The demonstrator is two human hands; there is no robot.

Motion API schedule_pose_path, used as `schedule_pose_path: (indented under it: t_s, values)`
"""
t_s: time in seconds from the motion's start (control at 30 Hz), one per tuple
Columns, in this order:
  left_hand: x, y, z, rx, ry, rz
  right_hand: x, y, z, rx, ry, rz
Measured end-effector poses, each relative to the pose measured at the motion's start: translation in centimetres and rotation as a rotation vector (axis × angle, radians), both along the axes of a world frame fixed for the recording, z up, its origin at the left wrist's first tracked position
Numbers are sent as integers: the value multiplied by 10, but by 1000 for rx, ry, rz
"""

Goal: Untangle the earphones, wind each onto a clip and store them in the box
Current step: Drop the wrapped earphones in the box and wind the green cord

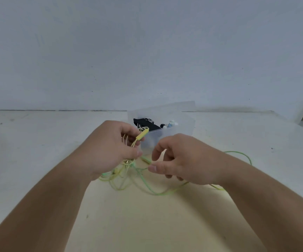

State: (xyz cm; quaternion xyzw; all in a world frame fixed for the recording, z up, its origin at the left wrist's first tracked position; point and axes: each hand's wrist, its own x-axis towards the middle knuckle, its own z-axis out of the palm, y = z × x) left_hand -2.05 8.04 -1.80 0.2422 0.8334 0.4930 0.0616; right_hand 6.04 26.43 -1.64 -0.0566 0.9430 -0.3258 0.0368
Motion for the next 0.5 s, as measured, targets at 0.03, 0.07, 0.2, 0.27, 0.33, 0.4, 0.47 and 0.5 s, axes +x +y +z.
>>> schedule_pose_path:
  t_s: [0.03, 0.07, 0.2, 0.27, 0.33, 0.4, 0.47, 0.5]
  values:
    - [1, 1, 0, 46, -24, 0, -1, -1, -1, 21, 11, -2]
    - [1, 2, 1, 105, -57, -1, -1, -2, -1, 42, 20, 3]
    - [3, 5, 6, 372, -259, -22, 1, -7, -3, 93, 24, 24]
    - [4, 7, 7, 448, -308, -35, 2, -11, -4, 26, 2, 58]
    - [5, 8, 7, 503, -352, -37, 2, -14, -4, -74, -21, 44]
    - [6, 9, 7, 543, -396, -37, 2, -15, -3, -141, -14, -4]
    - [6, 9, 10, 588, -415, -7, 1, -13, -2, -184, 30, -50]
    - [5, 9, 12, 624, -417, 26, 0, -11, -1, -226, 51, -75]
